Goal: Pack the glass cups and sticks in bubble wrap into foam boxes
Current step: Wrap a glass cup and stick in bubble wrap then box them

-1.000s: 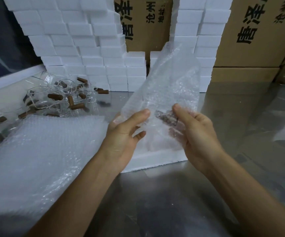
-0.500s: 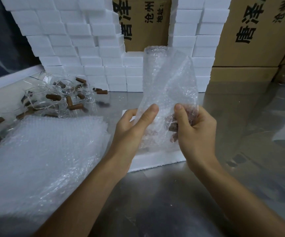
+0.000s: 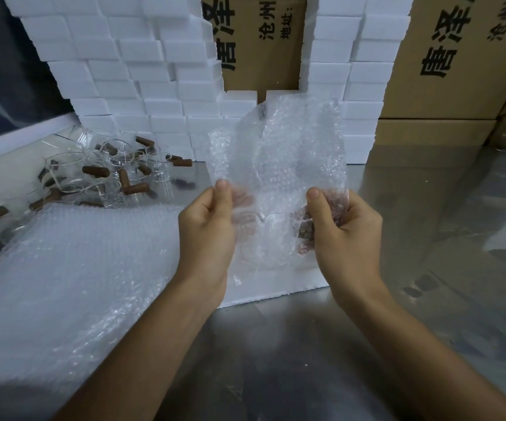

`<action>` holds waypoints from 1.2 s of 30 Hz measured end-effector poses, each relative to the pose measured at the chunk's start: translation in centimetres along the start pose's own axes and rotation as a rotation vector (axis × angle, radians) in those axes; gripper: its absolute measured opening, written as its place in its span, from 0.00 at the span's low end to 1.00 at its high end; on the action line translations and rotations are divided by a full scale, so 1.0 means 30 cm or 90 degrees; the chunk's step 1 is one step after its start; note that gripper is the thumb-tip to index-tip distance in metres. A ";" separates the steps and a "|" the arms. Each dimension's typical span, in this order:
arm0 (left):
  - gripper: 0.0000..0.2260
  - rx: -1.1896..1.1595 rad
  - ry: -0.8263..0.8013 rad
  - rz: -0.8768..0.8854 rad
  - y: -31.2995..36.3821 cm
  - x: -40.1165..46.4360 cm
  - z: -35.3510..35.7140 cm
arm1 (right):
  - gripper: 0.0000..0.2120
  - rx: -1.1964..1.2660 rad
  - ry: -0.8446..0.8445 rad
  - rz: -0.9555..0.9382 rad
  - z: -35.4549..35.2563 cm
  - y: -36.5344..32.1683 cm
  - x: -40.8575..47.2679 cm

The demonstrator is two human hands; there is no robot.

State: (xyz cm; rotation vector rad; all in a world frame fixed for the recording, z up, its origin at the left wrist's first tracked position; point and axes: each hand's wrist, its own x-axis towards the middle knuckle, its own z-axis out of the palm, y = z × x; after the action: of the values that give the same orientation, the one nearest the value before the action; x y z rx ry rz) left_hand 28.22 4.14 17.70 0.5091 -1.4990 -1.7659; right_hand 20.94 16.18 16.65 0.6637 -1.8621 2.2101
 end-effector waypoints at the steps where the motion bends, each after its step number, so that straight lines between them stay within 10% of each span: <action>1: 0.14 -0.001 0.001 -0.001 -0.002 0.000 0.002 | 0.11 0.005 -0.006 0.005 -0.001 -0.001 -0.002; 8: 0.16 0.012 0.064 0.001 -0.008 0.019 -0.016 | 0.08 -0.013 -0.063 0.052 0.008 0.002 -0.018; 15: 0.14 0.005 0.001 -0.032 0.004 0.026 -0.032 | 0.24 -0.341 -0.094 -0.491 -0.041 -0.012 0.013; 30: 0.15 -0.120 -0.123 -0.133 0.048 0.009 -0.027 | 0.15 -0.258 -0.161 -0.246 -0.023 0.019 -0.009; 36: 0.16 -0.154 -0.132 -0.128 0.056 0.000 -0.019 | 0.27 -0.239 -0.149 -0.173 -0.023 0.025 -0.003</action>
State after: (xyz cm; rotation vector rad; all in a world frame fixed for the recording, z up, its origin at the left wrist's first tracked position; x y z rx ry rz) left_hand 29.10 3.72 19.17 0.3721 -1.3833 -2.1801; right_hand 20.56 16.69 15.88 1.0579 -2.0711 1.6166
